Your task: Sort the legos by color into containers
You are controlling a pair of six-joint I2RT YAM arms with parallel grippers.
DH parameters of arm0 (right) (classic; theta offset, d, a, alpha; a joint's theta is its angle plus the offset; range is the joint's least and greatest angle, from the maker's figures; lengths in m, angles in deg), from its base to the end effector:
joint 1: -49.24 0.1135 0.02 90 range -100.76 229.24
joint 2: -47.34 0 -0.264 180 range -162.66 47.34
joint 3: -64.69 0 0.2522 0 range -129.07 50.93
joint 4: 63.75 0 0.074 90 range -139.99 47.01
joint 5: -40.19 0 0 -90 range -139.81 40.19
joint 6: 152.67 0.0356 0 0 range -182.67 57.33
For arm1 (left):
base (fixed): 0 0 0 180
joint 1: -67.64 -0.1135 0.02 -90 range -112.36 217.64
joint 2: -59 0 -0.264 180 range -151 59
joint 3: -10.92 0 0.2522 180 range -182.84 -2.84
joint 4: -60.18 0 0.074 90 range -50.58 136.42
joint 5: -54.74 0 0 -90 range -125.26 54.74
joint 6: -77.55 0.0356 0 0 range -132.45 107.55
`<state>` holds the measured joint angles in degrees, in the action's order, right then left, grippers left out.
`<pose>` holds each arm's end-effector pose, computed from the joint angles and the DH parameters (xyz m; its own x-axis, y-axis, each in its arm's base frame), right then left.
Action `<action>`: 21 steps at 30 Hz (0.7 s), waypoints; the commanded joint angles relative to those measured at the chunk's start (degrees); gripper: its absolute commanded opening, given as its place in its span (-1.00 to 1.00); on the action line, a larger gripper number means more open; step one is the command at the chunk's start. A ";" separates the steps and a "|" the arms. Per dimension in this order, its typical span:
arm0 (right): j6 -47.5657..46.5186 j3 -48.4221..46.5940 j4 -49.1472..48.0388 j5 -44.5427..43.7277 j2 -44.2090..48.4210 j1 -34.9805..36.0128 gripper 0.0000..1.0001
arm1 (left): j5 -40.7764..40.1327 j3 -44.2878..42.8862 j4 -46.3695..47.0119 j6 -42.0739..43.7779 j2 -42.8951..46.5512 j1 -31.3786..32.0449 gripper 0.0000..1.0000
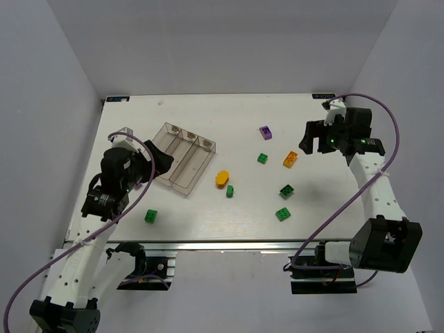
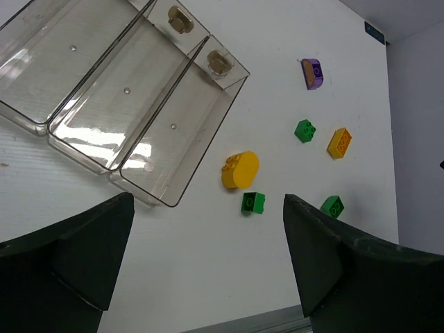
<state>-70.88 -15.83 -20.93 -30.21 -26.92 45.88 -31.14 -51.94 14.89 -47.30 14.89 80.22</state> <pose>0.2857 -0.0048 0.3310 -0.5580 -0.1020 -0.8235 -0.2965 0.9514 0.0831 0.1627 -0.0389 0.3294 -0.5179 -0.4684 -0.7158 -0.0194 0.8430 -0.5376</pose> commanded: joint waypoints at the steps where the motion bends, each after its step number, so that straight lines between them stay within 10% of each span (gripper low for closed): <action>1: -5.57 -2.32 2.31 6.23 -0.45 0.10 0.79 | -1.30 1.02 -2.48 -1.01 -0.09 -0.19 0.96; 9: -32.39 -4.87 17.08 24.44 -3.78 4.83 0.79 | -6.75 3.75 -4.68 -3.55 -0.88 -0.19 0.78; 15: -31.97 -5.58 16.39 27.16 -5.37 11.69 0.77 | -12.20 6.12 -7.23 -6.81 -4.83 -0.71 -0.14; 21: -20.37 -1.88 6.10 18.65 -4.40 17.24 0.02 | -23.88 3.05 -13.91 -9.09 -12.56 -1.24 0.32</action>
<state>-97.06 -18.93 -9.08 -8.55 -32.91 61.75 -46.64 -46.50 5.47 -54.60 4.00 79.63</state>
